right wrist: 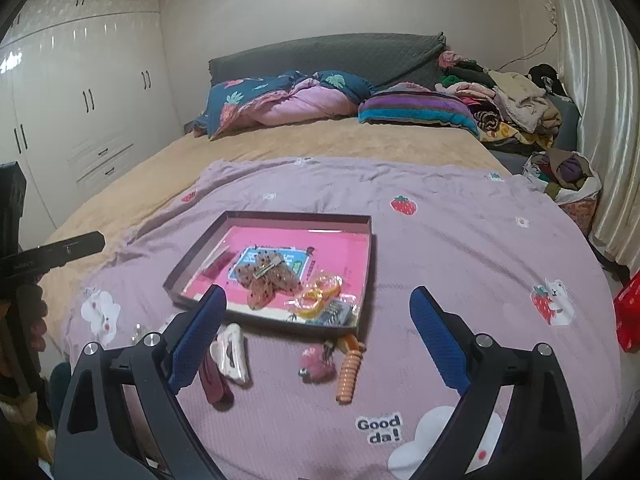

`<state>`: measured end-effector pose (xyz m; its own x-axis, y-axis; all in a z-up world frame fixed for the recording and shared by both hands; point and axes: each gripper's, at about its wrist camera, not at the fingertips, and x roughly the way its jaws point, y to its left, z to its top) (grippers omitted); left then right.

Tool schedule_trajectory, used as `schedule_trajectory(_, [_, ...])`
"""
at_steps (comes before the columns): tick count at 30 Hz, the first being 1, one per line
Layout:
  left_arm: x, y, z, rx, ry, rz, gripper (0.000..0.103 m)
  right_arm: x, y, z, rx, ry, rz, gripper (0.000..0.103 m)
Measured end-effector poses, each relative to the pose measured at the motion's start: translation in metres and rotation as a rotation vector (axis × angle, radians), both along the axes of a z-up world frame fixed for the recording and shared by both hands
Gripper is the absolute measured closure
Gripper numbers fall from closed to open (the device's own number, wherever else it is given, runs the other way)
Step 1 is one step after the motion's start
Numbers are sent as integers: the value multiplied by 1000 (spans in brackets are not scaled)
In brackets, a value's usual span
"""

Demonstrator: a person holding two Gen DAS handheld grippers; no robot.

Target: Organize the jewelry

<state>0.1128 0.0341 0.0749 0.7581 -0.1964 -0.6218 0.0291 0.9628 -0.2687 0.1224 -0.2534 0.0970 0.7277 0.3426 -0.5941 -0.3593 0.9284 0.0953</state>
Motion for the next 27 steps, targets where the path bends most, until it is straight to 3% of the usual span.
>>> schedule_trajectory(10, [-20, 15, -19, 21, 31, 40, 10, -19, 1, -23, -9, 47, 21, 11])
schedule_trajectory(27, [-35, 31, -72, 73, 128, 66, 10, -40, 44, -66, -35, 142, 125, 11])
